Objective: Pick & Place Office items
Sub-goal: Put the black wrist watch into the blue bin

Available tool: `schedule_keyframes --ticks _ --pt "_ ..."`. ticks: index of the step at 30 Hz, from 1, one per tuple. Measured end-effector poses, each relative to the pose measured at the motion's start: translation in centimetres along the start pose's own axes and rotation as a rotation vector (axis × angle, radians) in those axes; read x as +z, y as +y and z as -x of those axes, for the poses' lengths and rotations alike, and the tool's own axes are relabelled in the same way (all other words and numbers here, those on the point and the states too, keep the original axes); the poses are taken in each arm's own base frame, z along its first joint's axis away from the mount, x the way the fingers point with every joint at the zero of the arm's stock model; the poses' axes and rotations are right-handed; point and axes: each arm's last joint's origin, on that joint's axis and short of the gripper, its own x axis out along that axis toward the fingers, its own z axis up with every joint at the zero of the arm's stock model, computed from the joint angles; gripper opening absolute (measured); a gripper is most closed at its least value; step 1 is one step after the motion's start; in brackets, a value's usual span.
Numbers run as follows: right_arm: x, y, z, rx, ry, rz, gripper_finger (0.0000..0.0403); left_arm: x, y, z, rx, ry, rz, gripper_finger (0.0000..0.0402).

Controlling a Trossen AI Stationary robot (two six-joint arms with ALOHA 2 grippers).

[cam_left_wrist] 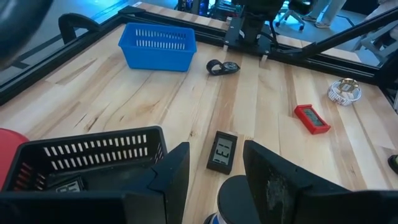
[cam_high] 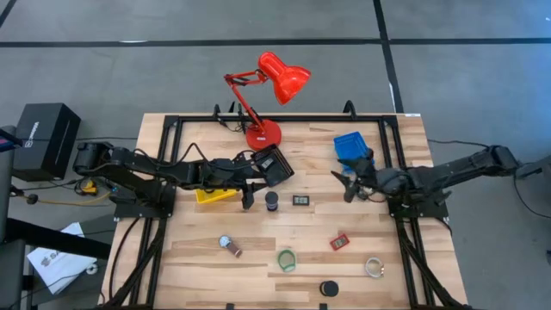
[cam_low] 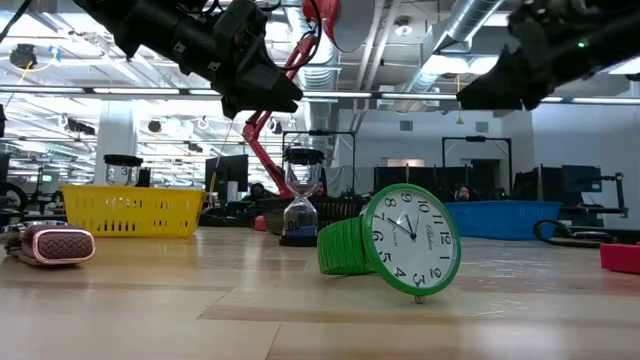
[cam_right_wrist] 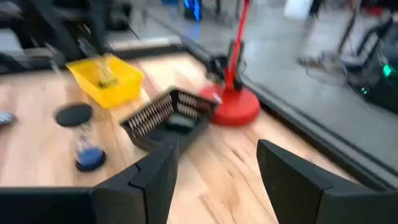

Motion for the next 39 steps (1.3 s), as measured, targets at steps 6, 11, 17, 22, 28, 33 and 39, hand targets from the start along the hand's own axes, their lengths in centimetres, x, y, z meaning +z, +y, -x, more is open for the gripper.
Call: schedule_keyframes --ticks 6,11,17,22,28,33,39 --pt "0.6 0.6 -0.5 -0.083 0.322 -0.13 0.021 0.0 0.0 0.0 0.0 0.001 0.0 0.0144" --pt "-1.1 0.7 -0.7 -0.197 0.561 -0.188 0.021 0.0 -0.1 0.0 -0.005 0.001 -0.002 0.0144" --pt "-2.9 0.4 -1.3 -0.259 0.79 -0.231 0.021 0.0 -0.1 0.0 -0.006 0.0 -0.001 0.0144" --pt "-3.6 -0.1 -2.2 -0.319 0.856 -0.239 0.021 0.0 -0.1 0.0 -0.006 0.0 -0.001 0.0144" --pt "-4.3 -0.7 -3.2 -0.351 0.957 -0.288 0.021 0.0 -0.1 0.0 -0.006 0.0 -0.001 0.0144" --pt "-4.9 -1.2 -3.8 -0.392 1.022 -0.304 0.021 0.0 -0.1 0.0 -0.007 0.0 -0.002 0.0144" --pt "-5.6 -1.3 -4.5 -0.404 1.098 -0.317 0.021 0.0 -0.1 0.0 -0.009 0.0 -0.002 0.0144"
